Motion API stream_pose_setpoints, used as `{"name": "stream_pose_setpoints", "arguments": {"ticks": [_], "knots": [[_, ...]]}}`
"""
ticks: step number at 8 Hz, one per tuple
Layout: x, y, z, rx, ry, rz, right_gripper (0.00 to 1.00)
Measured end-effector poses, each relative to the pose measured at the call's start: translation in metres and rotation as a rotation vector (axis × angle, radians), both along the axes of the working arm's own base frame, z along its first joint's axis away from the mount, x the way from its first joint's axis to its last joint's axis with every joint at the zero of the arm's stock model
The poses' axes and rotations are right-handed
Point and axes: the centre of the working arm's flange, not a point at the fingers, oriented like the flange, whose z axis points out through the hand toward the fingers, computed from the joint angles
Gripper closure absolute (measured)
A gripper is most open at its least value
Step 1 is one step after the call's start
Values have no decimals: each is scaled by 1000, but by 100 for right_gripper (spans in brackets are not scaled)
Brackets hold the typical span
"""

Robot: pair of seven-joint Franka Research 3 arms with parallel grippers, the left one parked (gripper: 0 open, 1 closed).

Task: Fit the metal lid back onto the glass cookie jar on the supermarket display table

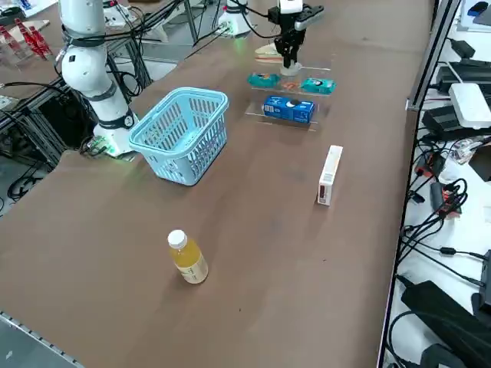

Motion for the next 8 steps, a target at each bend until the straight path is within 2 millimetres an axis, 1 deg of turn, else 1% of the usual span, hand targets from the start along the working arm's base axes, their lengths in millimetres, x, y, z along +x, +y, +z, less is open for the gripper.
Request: {"name": "stream_pose_setpoints", "arguments": {"ticks": [3,4,5,6,8], "knots": [[0,0,0,1,-2,0,73],[-1,-1,-3,-2,2,-1,59],[-2,-2,-8,-5,6,-1,43],[-2,-2,-9,-4,5,0,30],[-2,-1,-4,-2,2,0,29]]}}
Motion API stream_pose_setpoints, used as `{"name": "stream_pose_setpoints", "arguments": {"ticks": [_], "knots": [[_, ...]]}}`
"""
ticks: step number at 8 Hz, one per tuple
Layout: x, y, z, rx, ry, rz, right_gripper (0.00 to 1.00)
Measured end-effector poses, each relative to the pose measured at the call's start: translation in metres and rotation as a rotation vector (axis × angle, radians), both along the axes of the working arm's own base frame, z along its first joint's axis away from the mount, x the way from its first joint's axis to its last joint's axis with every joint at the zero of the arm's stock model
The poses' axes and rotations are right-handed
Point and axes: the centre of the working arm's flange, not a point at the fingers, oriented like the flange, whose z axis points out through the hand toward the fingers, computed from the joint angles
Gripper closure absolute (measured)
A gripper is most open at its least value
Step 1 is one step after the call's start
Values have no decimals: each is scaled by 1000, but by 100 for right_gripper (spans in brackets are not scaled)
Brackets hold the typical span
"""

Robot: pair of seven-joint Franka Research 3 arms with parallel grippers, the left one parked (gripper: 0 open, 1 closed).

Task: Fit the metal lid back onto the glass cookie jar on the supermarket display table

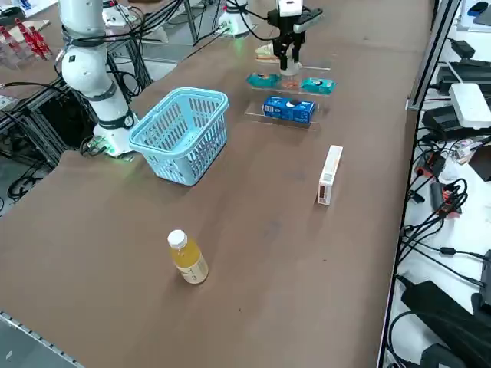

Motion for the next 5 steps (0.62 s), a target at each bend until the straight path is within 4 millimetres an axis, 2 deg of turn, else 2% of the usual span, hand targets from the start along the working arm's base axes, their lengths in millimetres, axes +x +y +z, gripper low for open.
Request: {"name": "stream_pose_setpoints", "arguments": {"ticks": [2,3,5], "knots": [[2,0,19,-8,9,-2,23],[3,-2,35,-11,10,-5,16],[5,-16,76,-8,0,-6,14]]}}
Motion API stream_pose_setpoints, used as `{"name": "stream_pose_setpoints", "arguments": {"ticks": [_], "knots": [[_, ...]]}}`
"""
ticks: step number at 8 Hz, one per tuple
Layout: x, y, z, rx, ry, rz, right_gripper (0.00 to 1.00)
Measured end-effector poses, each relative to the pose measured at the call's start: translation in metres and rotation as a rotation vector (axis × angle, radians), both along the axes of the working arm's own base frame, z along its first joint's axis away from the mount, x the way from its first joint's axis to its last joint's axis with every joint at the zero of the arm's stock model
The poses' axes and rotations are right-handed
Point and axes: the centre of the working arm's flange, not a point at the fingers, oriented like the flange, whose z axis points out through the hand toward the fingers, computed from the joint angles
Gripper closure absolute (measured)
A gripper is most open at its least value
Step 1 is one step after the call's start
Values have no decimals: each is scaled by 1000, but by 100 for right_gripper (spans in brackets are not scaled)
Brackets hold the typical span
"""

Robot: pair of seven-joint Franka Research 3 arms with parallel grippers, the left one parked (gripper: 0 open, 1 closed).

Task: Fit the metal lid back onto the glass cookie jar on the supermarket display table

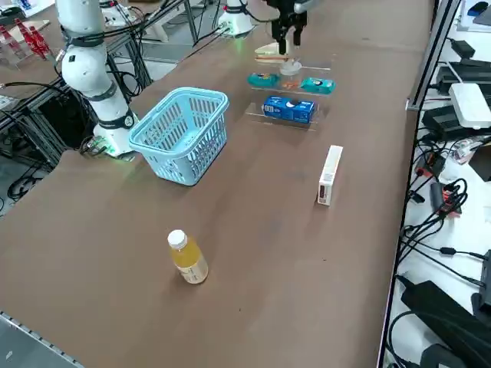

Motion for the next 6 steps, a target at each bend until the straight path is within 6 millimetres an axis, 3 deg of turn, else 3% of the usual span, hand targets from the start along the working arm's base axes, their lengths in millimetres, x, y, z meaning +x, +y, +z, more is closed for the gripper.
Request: {"name": "stream_pose_setpoints", "arguments": {"ticks": [2,4,6], "knots": [[6,-38,41,0,-2,20,13],[12,-91,77,-6,11,57,11],[18,-147,100,-15,40,118,9]]}}
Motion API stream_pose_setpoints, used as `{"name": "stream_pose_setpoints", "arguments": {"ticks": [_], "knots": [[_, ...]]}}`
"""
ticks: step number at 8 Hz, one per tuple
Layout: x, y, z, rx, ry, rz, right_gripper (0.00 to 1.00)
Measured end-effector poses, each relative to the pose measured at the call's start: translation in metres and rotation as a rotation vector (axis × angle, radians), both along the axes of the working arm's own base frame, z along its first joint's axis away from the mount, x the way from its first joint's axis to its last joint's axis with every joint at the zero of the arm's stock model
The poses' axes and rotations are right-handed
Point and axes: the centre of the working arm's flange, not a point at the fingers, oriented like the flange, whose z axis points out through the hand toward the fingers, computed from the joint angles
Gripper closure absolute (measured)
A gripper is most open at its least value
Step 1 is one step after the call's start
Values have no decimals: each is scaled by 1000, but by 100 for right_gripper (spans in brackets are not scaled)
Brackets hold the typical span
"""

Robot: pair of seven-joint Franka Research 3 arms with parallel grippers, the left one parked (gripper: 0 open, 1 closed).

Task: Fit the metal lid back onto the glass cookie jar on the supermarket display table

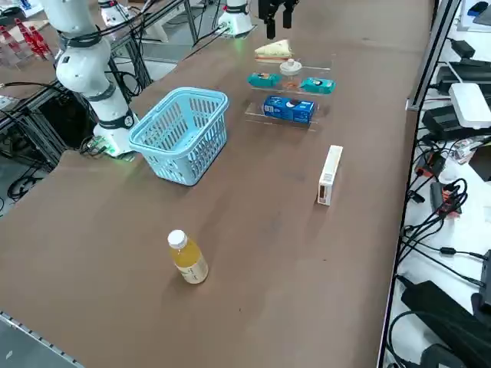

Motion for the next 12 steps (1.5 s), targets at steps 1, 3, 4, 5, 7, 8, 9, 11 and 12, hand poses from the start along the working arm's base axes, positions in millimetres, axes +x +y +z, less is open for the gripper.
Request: {"name": "stream_pose_setpoints", "arguments": {"ticks": [1,3,4,5,7,8,9,11,12], "knots": [[3,-30,11,-3,19,35,8],[6,-84,38,-3,57,110,0],[5,-108,53,-1,78,148,0],[2,-130,68,4,91,175,0],[-16,-161,105,14,70,208,0],[-28,-163,119,16,58,215,0],[-39,-161,126,18,50,223,0],[-47,-156,124,18,50,234,0],[-44,-155,120,18,51,237,0]]}}
